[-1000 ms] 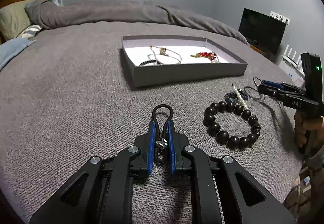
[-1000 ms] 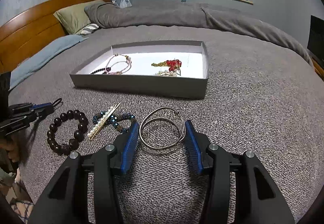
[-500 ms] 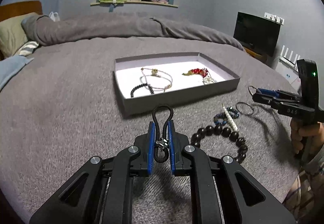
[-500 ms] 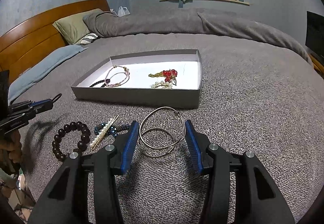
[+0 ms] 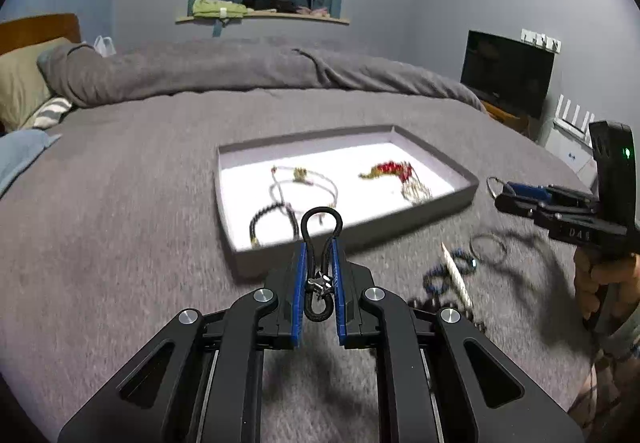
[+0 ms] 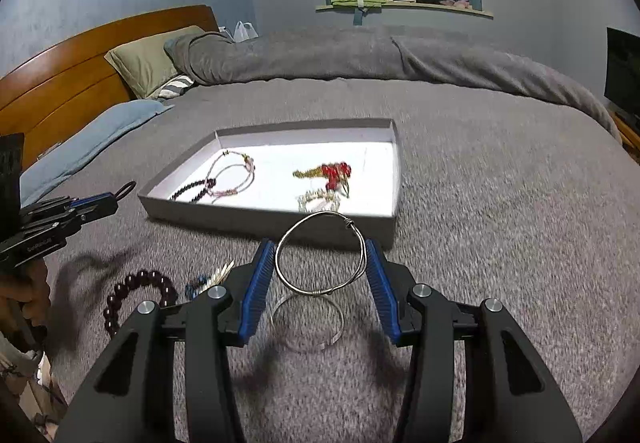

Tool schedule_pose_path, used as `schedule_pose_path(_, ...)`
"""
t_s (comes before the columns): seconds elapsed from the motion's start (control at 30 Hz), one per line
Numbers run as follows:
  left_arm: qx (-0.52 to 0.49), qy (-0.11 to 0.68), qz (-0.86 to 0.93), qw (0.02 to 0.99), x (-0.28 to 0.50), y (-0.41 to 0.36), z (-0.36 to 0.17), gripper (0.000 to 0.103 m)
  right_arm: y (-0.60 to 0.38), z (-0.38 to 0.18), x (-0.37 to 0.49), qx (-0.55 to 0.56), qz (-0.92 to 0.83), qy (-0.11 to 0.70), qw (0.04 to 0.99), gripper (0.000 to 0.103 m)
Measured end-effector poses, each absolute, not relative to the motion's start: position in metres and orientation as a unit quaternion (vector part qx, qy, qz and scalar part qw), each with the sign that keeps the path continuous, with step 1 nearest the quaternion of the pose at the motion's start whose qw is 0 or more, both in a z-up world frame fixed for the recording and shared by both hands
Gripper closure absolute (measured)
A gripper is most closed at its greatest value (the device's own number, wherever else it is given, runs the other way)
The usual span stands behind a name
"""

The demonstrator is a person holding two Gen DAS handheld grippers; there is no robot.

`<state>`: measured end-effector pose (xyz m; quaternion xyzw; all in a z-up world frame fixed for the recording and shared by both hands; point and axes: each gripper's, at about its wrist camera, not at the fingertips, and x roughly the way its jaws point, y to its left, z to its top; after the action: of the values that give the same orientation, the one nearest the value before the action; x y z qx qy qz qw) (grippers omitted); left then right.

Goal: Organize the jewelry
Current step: 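Carry the hair tie and silver hoops into the tray and open both tools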

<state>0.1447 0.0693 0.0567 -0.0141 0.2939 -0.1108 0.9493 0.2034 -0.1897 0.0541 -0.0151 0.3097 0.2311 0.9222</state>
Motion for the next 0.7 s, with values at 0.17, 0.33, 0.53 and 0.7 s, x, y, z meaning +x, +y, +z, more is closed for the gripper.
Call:
schedule_pose_path(0.17, -0.013, 0.282, -0.108, 0.953, 0.165, 0.065, 0.062, 0.090, -0.177, 0.057, 0.216, -0.024, 0.234, 0.301, 0.924, 0.056)
schedule_pose_path(0.33, -0.004, 0.284, -0.098, 0.954, 0.192, 0.060, 0.061, 0.090, -0.167, 0.063, 0.238, -0.029, 0.237, 0.297, 0.924, 0.056)
schedule_pose_path(0.53, -0.020, 0.296, -0.081, 0.952, 0.218, 0.068, 0.048, 0.090, -0.159, 0.060, 0.269, -0.029, 0.232, 0.304, 0.923, 0.056)
schedule_pose_path(0.7, -0.035, 0.297, -0.078, 0.951, 0.228, 0.074, 0.041, 0.090, -0.153, 0.050, 0.283, -0.029, 0.228, 0.312, 0.922, 0.056)
